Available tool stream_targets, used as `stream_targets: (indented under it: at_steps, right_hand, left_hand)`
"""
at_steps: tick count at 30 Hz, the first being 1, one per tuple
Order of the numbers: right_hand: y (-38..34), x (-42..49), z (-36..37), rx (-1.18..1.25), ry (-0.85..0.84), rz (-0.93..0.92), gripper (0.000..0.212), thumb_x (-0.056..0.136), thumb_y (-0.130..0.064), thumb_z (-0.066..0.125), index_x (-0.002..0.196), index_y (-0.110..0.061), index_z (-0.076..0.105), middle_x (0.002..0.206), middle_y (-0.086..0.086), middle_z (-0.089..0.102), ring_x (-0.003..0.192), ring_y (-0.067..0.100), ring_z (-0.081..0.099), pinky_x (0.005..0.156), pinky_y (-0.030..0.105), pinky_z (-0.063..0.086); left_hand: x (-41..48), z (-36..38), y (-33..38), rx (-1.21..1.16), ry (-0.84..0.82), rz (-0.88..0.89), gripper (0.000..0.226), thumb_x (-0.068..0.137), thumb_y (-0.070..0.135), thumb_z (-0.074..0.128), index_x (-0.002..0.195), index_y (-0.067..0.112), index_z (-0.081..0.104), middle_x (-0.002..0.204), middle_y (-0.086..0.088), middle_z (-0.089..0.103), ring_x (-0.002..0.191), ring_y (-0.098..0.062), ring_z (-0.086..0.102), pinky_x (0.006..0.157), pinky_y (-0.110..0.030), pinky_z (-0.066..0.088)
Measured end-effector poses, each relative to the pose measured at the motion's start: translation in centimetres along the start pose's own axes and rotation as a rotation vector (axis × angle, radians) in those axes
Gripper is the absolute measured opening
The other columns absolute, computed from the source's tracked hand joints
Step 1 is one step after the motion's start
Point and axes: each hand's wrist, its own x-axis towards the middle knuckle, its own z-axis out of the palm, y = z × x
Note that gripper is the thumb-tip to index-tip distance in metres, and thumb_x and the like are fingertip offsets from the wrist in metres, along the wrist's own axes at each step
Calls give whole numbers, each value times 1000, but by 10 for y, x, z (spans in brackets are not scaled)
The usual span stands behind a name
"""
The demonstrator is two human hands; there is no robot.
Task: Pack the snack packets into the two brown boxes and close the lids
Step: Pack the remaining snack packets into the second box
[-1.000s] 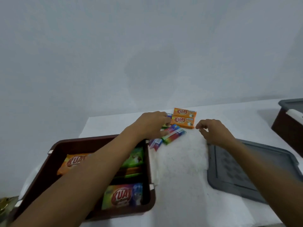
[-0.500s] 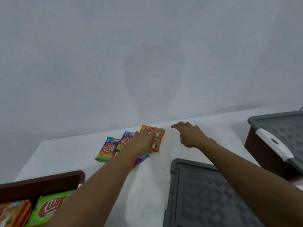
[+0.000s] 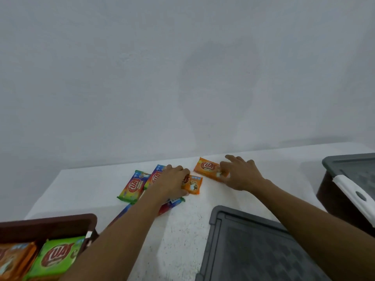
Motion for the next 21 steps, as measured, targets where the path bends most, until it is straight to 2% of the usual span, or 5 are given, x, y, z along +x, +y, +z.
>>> stream_targets:
  at_steps: [2, 4, 8, 12, 21]
  right_hand:
    - [7, -5, 2, 28, 30, 33, 52, 83, -66, 52, 116, -26, 50, 130, -1, 53, 111, 18, 50, 89, 41, 40]
    - [9, -10, 5, 160, 23, 91, 49, 79, -58, 63, 109, -24, 44, 115, -1, 58, 96, 15, 52, 77, 33, 44]
    - [6, -21, 3, 398, 66, 179, 67, 67, -38, 77, 116, -24, 35, 116, 4, 51, 93, 19, 58, 75, 35, 55]
    - [3, -31, -7, 413, 104, 199, 88, 65, -47, 78, 138, -25, 32, 128, 1, 53, 106, 20, 59, 86, 38, 54]
    - [-47, -69, -44, 759, 70, 154, 56, 77, -34, 73, 125, -20, 48, 112, 0, 60, 85, 14, 63, 69, 26, 53]
  left_hand:
    - [0, -2, 0, 14, -18, -6, 74, 82, 48, 67, 145, 26, 35, 135, -1, 44, 123, -28, 37, 102, -44, 35]
    - [3, -6, 2, 6, -18, 10, 73, 76, 51, 70, 138, 25, 41, 126, -1, 44, 117, -25, 40, 98, -44, 38]
    - [5, -12, 12, -195, 103, 84, 63, 65, 46, 78, 112, 23, 43, 104, 4, 41, 87, -17, 54, 73, -36, 52]
    - [4, -26, 17, -249, 195, 147, 62, 68, 43, 79, 114, 25, 42, 100, 7, 57, 84, -14, 59, 72, -32, 52]
    - [-43, -65, -11, -204, 236, 143, 53, 70, 52, 71, 109, 27, 43, 89, 8, 62, 75, -11, 60, 65, -32, 51]
